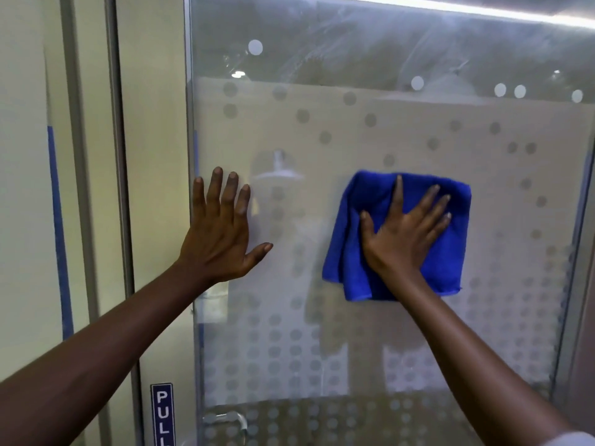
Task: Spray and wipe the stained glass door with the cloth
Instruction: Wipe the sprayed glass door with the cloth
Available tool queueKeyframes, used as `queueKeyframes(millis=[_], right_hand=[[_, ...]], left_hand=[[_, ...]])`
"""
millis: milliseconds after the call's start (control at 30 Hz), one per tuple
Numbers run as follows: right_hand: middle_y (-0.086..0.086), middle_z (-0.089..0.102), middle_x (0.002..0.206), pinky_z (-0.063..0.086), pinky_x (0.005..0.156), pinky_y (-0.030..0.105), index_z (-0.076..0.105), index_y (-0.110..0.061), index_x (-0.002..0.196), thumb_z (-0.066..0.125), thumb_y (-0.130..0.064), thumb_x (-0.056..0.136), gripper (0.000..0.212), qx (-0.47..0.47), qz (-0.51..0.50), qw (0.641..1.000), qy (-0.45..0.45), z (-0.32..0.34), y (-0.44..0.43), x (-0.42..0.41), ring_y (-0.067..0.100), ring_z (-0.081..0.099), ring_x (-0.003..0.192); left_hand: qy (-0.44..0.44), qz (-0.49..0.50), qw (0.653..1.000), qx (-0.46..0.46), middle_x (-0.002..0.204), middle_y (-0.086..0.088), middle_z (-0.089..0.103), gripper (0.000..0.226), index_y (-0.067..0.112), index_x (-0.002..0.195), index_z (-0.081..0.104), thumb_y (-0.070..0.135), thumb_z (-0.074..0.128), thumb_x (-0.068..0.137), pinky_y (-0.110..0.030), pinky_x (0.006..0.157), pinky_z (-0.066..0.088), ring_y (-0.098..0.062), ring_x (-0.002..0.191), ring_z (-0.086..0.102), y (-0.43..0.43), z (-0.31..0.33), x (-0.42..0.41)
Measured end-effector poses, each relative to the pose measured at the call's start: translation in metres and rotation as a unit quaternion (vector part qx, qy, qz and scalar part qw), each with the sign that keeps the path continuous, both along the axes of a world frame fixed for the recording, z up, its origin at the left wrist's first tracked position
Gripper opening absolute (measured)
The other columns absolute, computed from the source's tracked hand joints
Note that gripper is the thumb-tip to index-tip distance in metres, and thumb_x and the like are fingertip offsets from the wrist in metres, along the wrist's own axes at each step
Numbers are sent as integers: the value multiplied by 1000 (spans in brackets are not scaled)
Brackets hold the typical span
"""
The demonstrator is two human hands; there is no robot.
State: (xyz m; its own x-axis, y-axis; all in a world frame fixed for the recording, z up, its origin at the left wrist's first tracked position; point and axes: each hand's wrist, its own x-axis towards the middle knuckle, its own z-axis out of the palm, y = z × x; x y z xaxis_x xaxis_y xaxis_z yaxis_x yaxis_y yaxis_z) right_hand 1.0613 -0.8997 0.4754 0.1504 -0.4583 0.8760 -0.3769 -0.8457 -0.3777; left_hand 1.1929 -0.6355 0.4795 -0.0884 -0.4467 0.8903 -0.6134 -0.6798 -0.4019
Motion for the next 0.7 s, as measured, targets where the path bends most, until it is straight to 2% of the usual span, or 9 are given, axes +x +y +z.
queueKeyframes(millis=[100, 233, 400, 600, 700], right_hand=[[32, 2, 157, 4, 114, 66, 8, -30, 153, 31, -68, 81, 84, 1, -1, 1000, -12, 40, 24, 13, 53, 0, 144], [32, 3, 157, 2, 114, 66, 8, -31, 153, 30, -70, 83, 84, -64, 17, 998, 0, 63, 72, 33, 53, 1, 143], [33, 4, 157, 2, 112, 68, 9, -31, 153, 31, -71, 83, 84, -163, 53, 984, 56, 27, 115, 47, 54, -1, 143], [32, 3, 157, -2, 112, 69, 13, -32, 153, 35, -70, 84, 82, -201, 80, 970, 108, -30, 121, 44, 53, -3, 143], [30, 3, 157, 0, 112, 69, 15, -33, 152, 33, -67, 84, 78, -211, 96, 963, 134, -55, 117, 40, 52, -3, 144]], left_hand=[[6, -9, 1000, -2, 152, -33, 19, 97, -2, 147, 11, 70, 35, 85, -69, 112, 10, -53, 141, 12, 0, 0, 1], [9, -34, 999, -5, 151, -33, 15, 100, 0, 148, 5, 74, 28, 84, -71, 110, 12, -55, 139, 13, 1, -1, 3], [-21, -141, 989, -36, 160, -7, -14, 96, 15, 151, -7, 76, 21, 82, -69, 112, 9, -54, 140, 7, 3, -3, 8], [12, -169, 984, -48, 157, -17, 5, 90, 17, 152, 0, 74, 21, 85, -72, 109, 15, -55, 139, 12, 1, -8, -1], [36, -145, 988, -35, 151, -26, 15, 91, 6, 147, 15, 73, 19, 86, -72, 108, 15, -54, 139, 14, -7, -23, -11]])
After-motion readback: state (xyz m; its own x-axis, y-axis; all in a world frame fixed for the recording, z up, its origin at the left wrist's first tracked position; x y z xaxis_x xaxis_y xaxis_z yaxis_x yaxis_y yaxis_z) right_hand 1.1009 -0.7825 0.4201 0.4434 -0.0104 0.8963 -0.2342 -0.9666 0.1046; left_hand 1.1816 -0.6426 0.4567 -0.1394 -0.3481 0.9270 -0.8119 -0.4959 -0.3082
